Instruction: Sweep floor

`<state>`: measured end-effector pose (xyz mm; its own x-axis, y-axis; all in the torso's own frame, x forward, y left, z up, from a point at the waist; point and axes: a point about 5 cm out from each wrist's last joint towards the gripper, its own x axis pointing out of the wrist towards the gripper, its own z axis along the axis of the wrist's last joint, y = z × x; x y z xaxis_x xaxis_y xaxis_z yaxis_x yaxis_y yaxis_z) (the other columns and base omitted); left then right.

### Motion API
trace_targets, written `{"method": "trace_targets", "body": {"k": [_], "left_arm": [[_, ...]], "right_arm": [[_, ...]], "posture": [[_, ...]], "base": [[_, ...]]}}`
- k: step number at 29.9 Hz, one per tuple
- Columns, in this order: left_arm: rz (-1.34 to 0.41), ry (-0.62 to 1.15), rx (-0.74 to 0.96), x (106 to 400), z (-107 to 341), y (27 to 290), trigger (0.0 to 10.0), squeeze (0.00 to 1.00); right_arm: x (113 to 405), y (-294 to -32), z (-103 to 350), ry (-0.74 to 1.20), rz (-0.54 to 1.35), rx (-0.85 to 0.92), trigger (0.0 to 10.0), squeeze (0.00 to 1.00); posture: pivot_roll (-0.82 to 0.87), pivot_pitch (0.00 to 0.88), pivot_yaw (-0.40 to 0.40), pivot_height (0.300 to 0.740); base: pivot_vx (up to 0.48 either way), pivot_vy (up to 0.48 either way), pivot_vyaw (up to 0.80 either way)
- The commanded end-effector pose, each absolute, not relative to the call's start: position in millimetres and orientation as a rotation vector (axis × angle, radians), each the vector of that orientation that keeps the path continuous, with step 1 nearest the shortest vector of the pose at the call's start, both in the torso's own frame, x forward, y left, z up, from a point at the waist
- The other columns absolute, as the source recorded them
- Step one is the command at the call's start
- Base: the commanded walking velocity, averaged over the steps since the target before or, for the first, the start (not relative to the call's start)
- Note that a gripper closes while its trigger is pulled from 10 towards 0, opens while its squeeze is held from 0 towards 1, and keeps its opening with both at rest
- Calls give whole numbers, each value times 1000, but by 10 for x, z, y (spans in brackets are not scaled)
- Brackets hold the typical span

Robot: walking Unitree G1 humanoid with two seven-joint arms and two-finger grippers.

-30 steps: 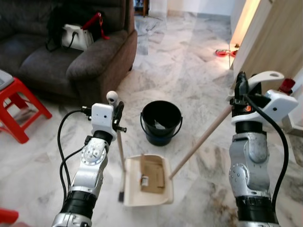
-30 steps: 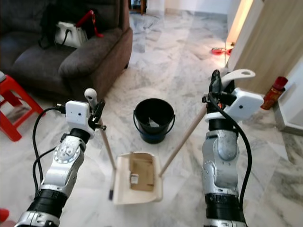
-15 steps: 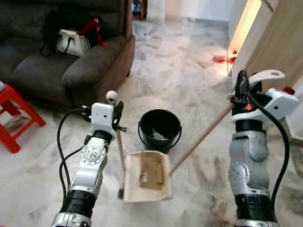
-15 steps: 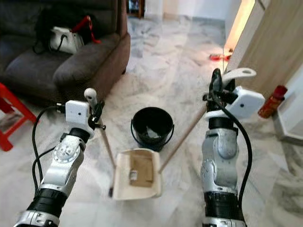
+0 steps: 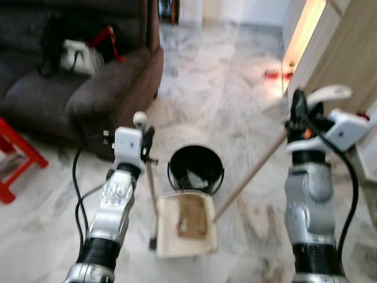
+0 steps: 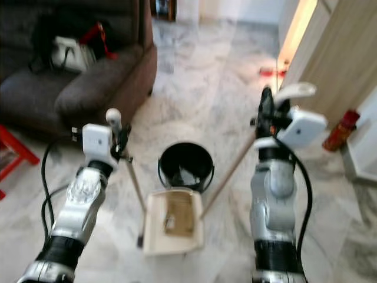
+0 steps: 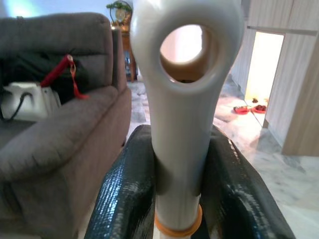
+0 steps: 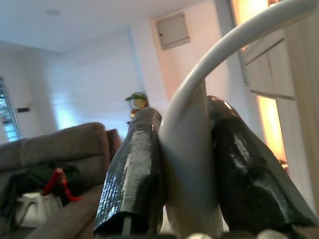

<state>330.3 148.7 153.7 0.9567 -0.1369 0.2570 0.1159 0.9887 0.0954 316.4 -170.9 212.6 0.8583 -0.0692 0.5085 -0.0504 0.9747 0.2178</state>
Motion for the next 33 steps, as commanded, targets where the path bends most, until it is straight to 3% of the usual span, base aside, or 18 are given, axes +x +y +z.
{"method": "trace_targets", "body": {"k": [1,13,33], "left_arm": [[-141,-320,101,3312,1661,1454,10000,0],[-148,-317,100,3301,1649,1440,10000,0],[-139,-311,105,3284,1638,1466,10000,0]], "right_arm": [[3118,-1756,2313,-625,-25,275,10000,0],[3087,-1728,2615,-722,-14,309,10000,0],[3069,-1681,2650,-719,-10,339,10000,0]], "posture": [[119,58,-10,740],[117,55,-14,740],[123,69,-14,740]], "base": [[379,0,0],[379,0,0],[380,0,0]]}}
